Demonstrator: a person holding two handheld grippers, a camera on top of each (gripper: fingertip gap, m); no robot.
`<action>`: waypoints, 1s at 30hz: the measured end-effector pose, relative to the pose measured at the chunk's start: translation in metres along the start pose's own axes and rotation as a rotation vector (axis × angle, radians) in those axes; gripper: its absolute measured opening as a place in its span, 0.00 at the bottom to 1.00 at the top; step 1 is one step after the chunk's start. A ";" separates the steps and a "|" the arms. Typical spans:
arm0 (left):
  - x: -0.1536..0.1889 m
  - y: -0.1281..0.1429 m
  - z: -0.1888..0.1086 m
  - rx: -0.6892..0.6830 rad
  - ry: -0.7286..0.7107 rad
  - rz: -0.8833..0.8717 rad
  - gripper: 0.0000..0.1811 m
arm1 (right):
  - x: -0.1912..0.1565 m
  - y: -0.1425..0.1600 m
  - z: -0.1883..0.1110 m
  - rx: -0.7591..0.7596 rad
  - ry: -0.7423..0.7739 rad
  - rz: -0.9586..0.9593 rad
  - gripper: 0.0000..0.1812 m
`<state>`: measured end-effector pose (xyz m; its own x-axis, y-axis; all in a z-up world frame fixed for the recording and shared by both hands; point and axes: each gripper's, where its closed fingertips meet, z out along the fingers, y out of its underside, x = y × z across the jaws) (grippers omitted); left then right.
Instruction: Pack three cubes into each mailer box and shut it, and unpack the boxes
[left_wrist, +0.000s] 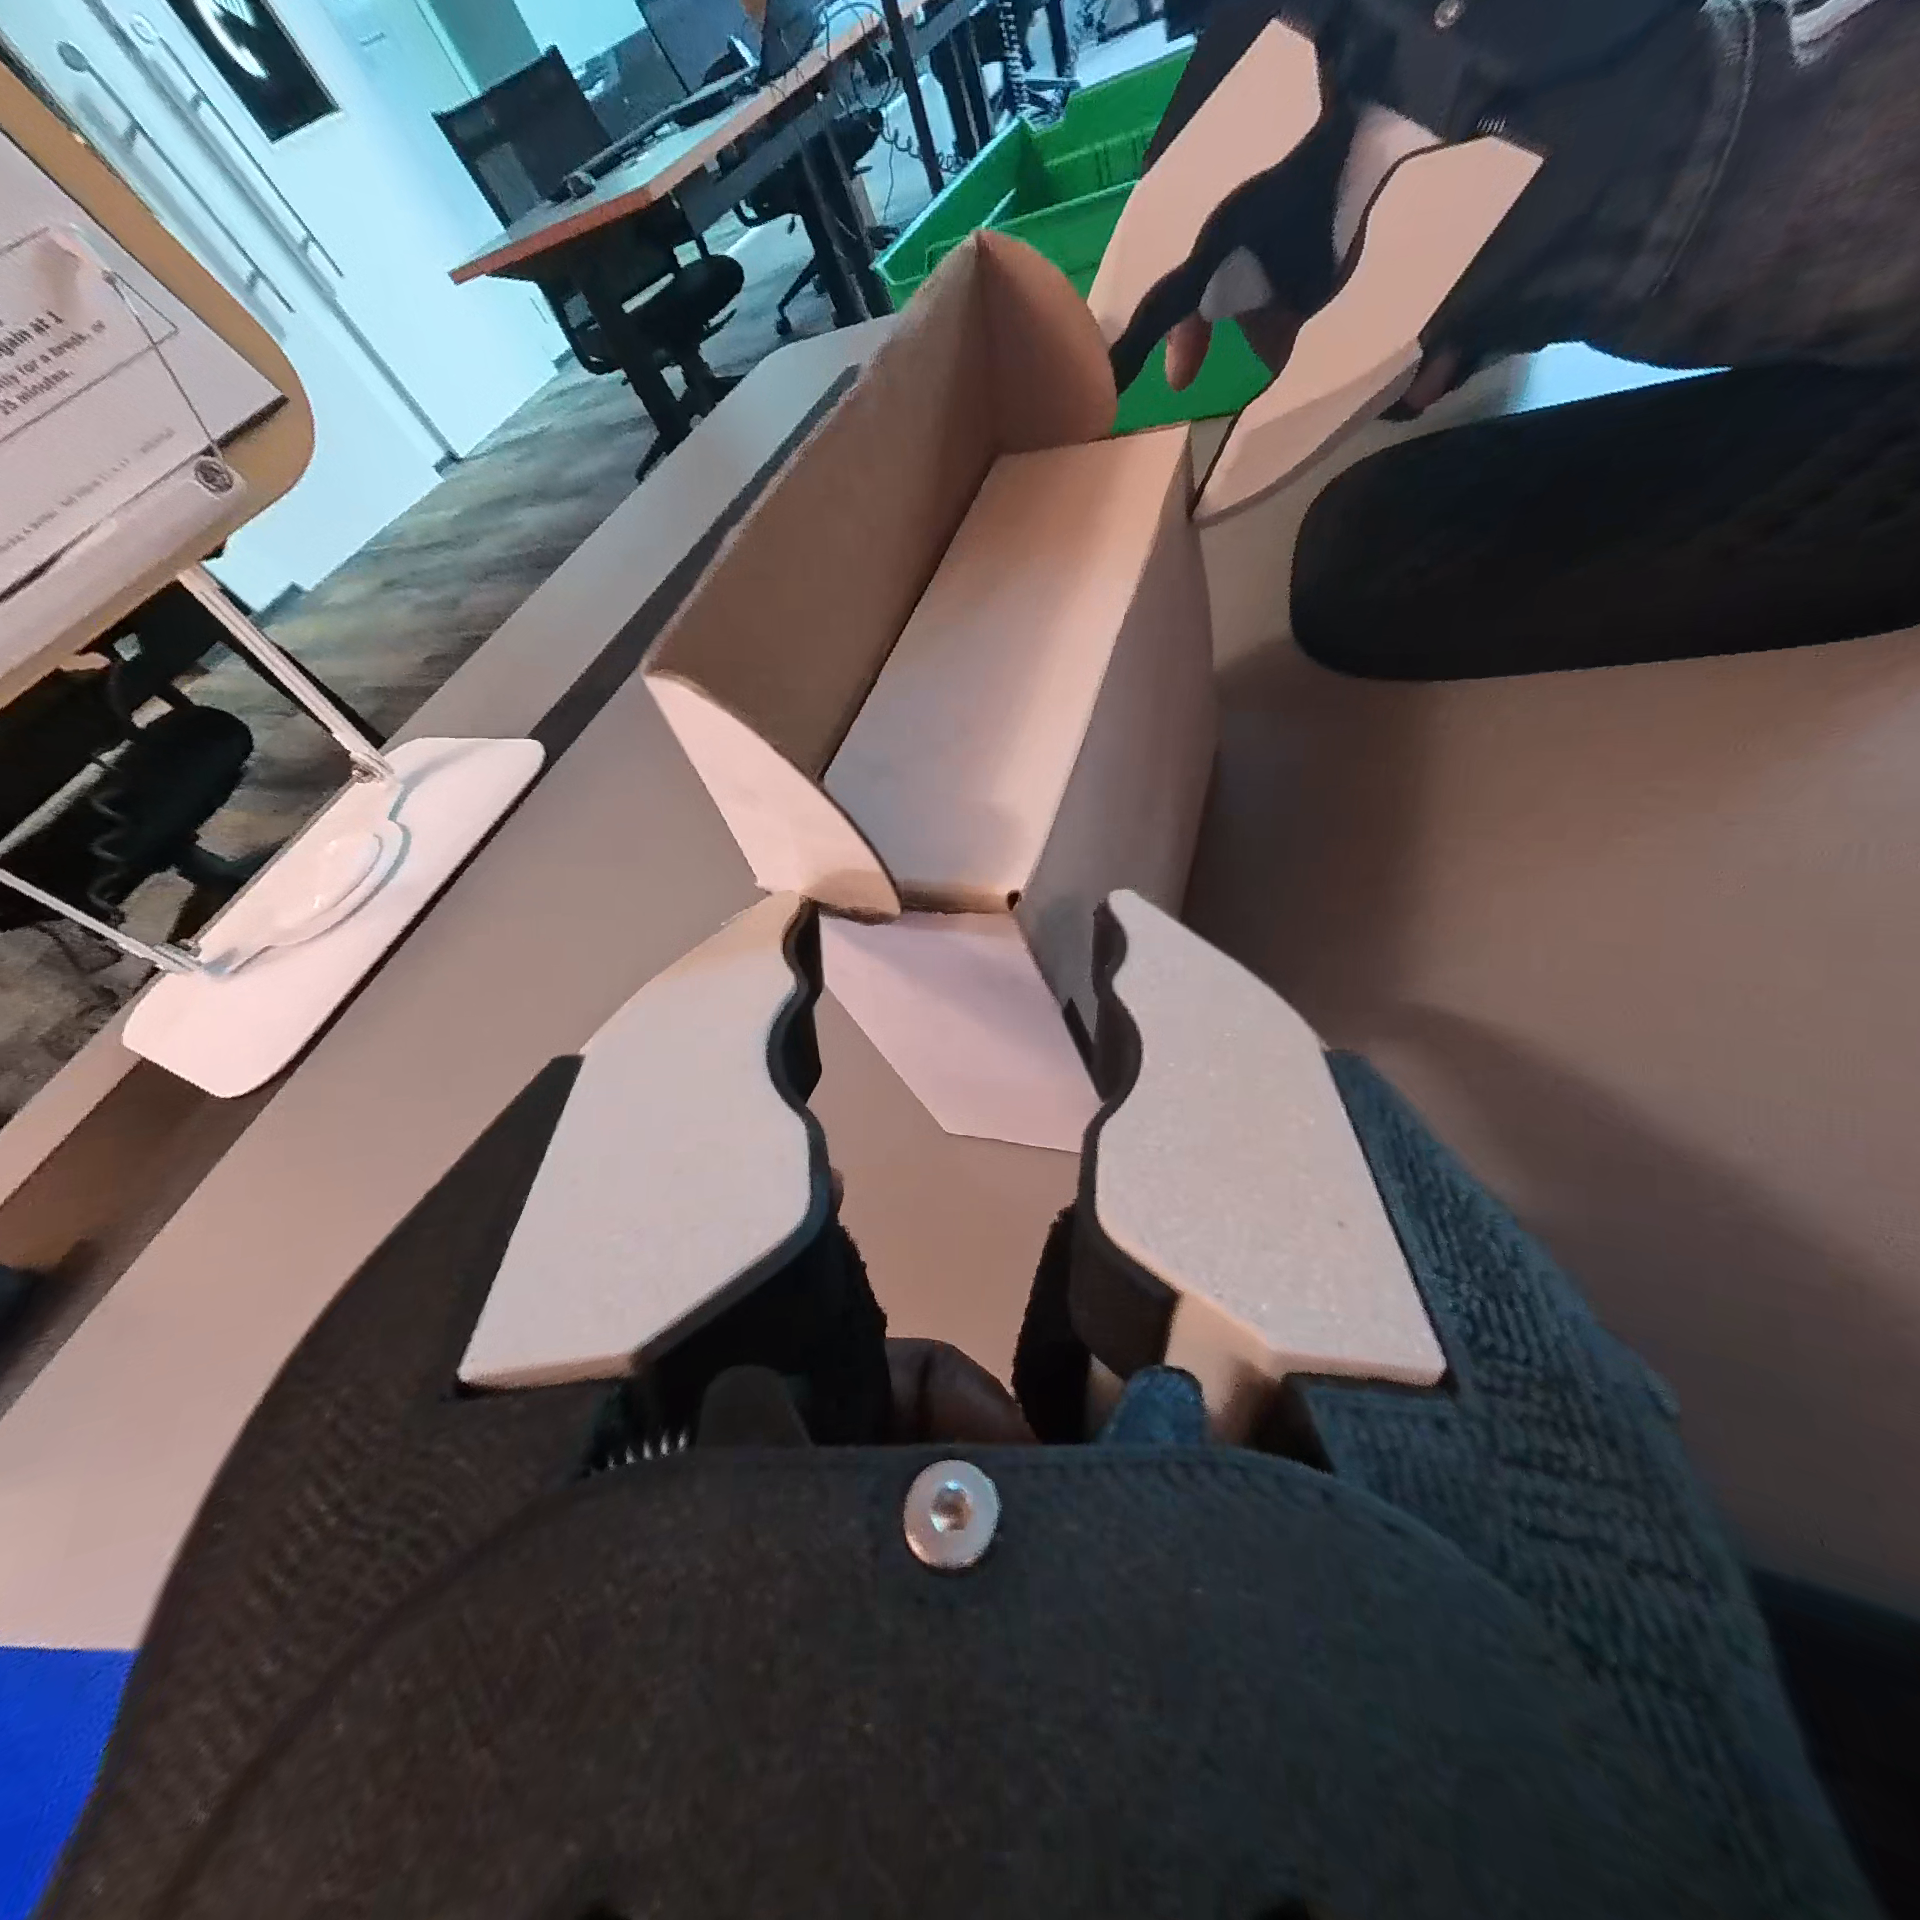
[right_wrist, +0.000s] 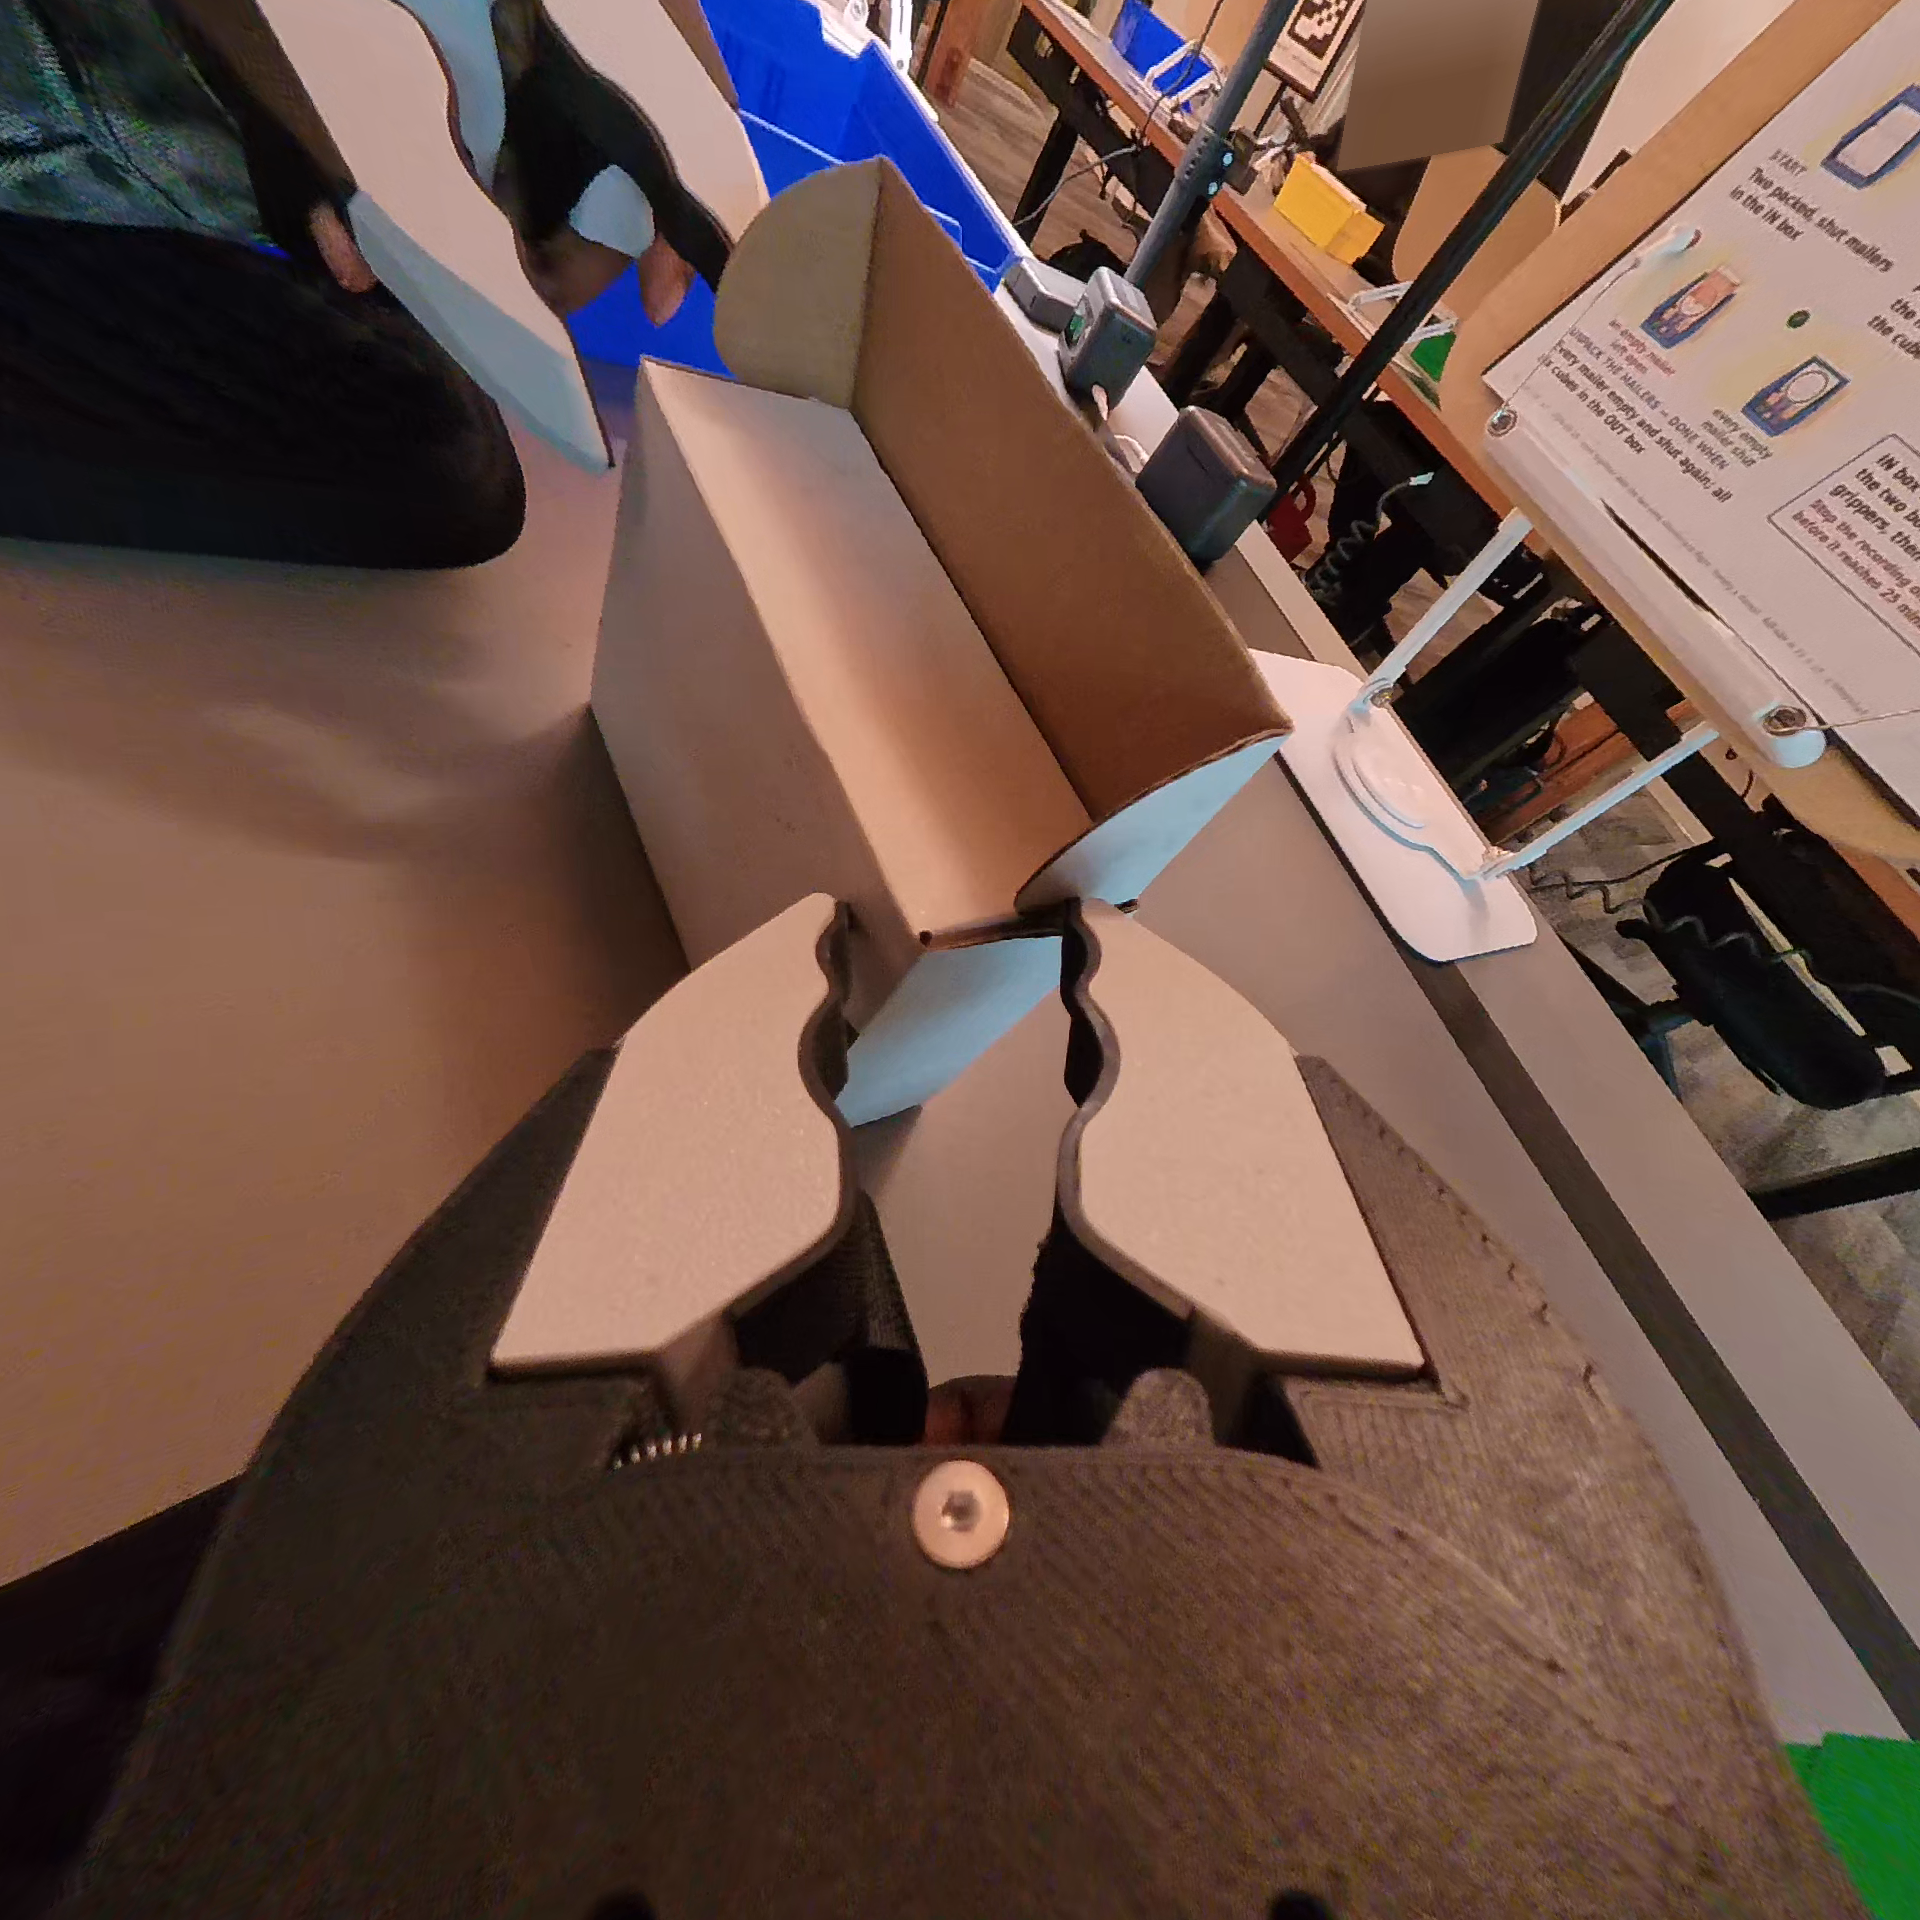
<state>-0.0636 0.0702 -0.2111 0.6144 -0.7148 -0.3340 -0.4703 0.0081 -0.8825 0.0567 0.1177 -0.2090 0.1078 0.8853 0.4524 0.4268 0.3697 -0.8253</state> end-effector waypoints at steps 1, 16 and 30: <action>-0.001 -0.002 -0.001 0.010 -0.009 0.009 0.28 | 0.000 0.000 0.000 0.001 -0.002 0.002 0.21; -0.005 0.001 0.004 -0.020 -0.071 0.027 0.24 | 0.001 0.000 0.003 -0.011 0.025 0.007 0.22; -0.011 -0.002 0.002 -0.008 -0.172 0.199 0.22 | 0.004 0.003 0.000 -0.036 0.055 -0.083 0.22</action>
<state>-0.0683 0.0793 -0.2061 0.6076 -0.5705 -0.5526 -0.5975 0.1302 -0.7912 0.0582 0.1226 -0.2095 0.1194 0.8348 0.5375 0.4679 0.4301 -0.7720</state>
